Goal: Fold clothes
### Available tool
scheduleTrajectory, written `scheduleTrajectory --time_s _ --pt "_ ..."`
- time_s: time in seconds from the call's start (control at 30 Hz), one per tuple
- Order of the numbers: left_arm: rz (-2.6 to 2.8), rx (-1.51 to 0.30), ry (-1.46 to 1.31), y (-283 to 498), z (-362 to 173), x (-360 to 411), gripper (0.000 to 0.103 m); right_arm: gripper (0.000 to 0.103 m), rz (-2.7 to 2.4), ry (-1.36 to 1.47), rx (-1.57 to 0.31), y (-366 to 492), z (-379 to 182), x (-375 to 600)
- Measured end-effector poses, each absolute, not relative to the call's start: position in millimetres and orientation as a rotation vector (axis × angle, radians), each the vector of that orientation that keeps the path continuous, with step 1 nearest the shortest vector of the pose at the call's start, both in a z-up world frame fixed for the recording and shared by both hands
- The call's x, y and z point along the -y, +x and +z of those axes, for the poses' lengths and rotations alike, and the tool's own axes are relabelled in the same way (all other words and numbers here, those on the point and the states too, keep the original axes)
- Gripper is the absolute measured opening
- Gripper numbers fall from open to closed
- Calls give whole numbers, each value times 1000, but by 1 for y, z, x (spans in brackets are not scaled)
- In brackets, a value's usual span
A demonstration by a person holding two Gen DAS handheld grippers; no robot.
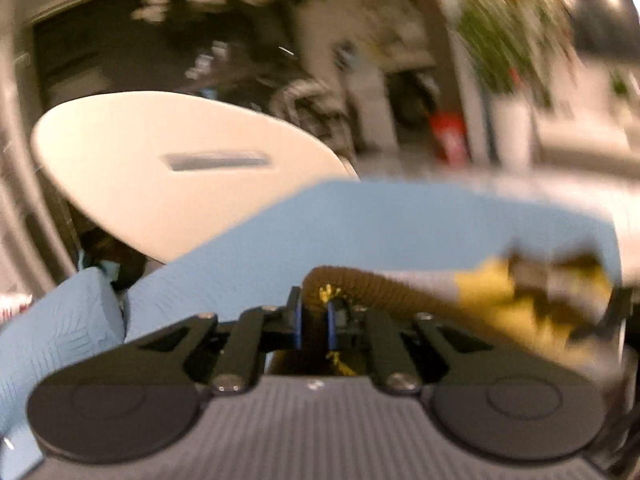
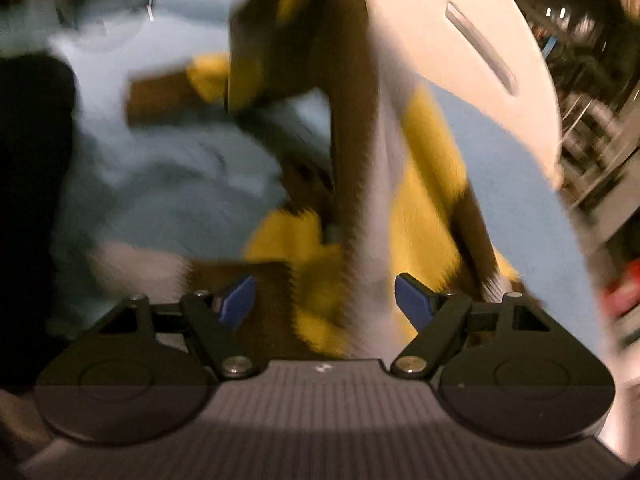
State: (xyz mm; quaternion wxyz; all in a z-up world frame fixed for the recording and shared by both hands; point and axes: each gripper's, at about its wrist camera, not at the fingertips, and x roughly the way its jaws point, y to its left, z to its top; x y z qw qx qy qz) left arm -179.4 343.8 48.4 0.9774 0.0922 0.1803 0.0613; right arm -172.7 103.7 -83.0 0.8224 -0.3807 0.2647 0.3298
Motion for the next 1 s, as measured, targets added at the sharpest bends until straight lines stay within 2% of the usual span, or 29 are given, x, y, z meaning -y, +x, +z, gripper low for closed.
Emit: scheduleTrajectory --time_s 0.03,0.07,0.1,0.13,0.23,0.33,0.4,0.43,0.5,0.57,0.6,0.73,0.83,0.93,1.0 --pt "149 -335 170 -184 55 -348 13 72 664 -828 -554 -167 -88 -105" --pt "172 -311 163 -190 65 -351 13 26 640 -777 -585 -153 -86 -100" --pt "195 -288 156 -195 75 -353 13 17 619 -717 -605 -140 -79 -95" --pt "227 -249 161 -205 85 -354 12 16 604 -686 -594 -135 -70 -92" --pt "329 -139 158 -230 116 -355 0 16 556 -589 -405 -132 -13 -76" --pt "407 -7 109 -263 157 -363 0 15 506 -511 -172 -147 58 -60" --pt "372 -8 82 -271 172 -366 0 15 504 -524 -64 -153 97 -59" --pt "269 -51 60 -271 174 -371 4 15 507 -541 -20 -154 108 -62" --pt "69 -174 51 -267 158 -363 33 15 514 -578 27 -152 120 -67" --pt "-34 -256 84 -264 130 -340 97 15 520 -583 49 -146 134 -76" --pt "-87 -283 103 -266 109 -320 103 15 518 -580 54 -145 139 -78" --pt "-276 -350 204 -266 44 -247 103 15 515 -567 68 -137 157 -83" --pt "-307 -376 494 -249 -11 -177 103 15 525 -572 77 -128 181 -79" --pt "-138 -427 633 -210 -50 -142 101 15 544 -579 99 -135 193 -79" --pt "-150 -449 615 -194 -61 -134 101 14 554 -575 116 -140 199 -81"
